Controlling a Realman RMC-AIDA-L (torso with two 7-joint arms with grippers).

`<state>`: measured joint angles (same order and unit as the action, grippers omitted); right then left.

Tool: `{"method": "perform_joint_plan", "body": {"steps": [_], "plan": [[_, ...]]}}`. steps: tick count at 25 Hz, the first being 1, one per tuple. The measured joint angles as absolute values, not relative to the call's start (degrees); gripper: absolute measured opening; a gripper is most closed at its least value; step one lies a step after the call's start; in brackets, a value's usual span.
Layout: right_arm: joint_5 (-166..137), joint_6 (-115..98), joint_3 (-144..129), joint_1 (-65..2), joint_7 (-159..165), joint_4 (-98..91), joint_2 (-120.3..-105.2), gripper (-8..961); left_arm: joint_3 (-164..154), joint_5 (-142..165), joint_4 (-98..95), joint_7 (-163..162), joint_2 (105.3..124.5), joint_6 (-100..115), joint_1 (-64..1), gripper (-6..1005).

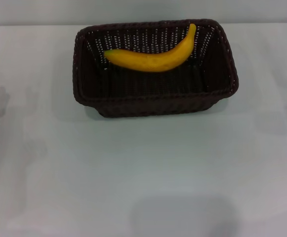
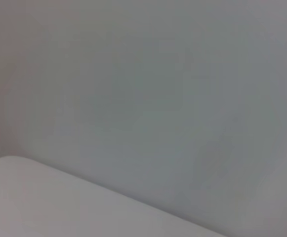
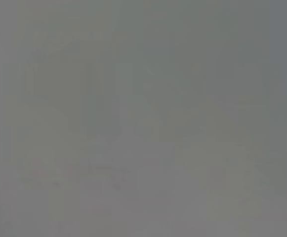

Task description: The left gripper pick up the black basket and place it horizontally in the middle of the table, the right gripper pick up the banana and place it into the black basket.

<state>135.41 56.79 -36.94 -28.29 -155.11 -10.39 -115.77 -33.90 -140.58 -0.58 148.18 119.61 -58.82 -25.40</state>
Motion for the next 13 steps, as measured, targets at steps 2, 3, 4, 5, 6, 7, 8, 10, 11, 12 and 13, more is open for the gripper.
{"method": "perform_joint_plan", "body": {"steps": [2, 3, 4, 5, 6, 7, 8, 10, 11, 12, 13], "plan": [[135.6, 56.8, -36.9, -28.2, -154.9, -10.4, -115.78, 874, -33.9, -140.5, -0.5, 148.2, 119.64, -58.8, -25.4, 882], [135.8, 56.8, -36.9, -28.2, -154.9, -10.3, -115.78, 883, -33.9, -140.5, -0.3, 148.2, 119.67, -58.9, -25.4, 882], [135.8, 56.9, -36.9, -28.2, -154.9, -10.2, -115.78, 883, -33.9, -140.5, -0.1, 148.2, 119.68, -59.1, -25.4, 882], [135.9, 56.9, -36.9, -28.2, -154.9, -10.1, -115.78, 883, -33.9, -140.5, 0.2, 148.2, 119.70, -59.4, -25.4, 882], [135.9, 56.9, -36.9, -28.2, -154.9, -10.0, -115.77, 883, -33.9, -140.4, 0.6, 148.2, 119.71, -59.9, -25.2, 882], [135.9, 57.0, -36.9, -28.2, -154.9, -9.9, -115.77, 883, -33.9, -140.4, 0.8, 148.2, 119.71, -60.5, -25.0, 882], [135.9, 57.0, -36.9, -28.2, -154.9, -9.9, -115.76, 883, -33.9, -140.4, 1.0, 148.2, 119.71, -62.1, -24.2, 882], [135.9, 57.0, -36.9, -28.3, -154.9, -9.8, -115.76, 883, -33.9, -140.4, 1.1, 148.2, 119.71, -63.0, -23.6, 881], [136.0, 57.0, -37.0, -28.5, -154.9, -9.8, -115.75, 883, -33.9, -140.4, 1.2, 148.2, 119.71, -64.0, -23.1, 881], [136.0, 57.0, -37.0, -28.6, -154.9, -9.8, -115.75, 883, -33.9, -140.4, 1.5, 148.2, 119.71, -65.4, -22.6, 881], [136.0, 57.0, -37.0, -28.7, -154.9, -9.8, -115.75, 883, -33.9, -140.4, 2.1, 148.2, 119.71, -67.4, -21.8, 881]]}}
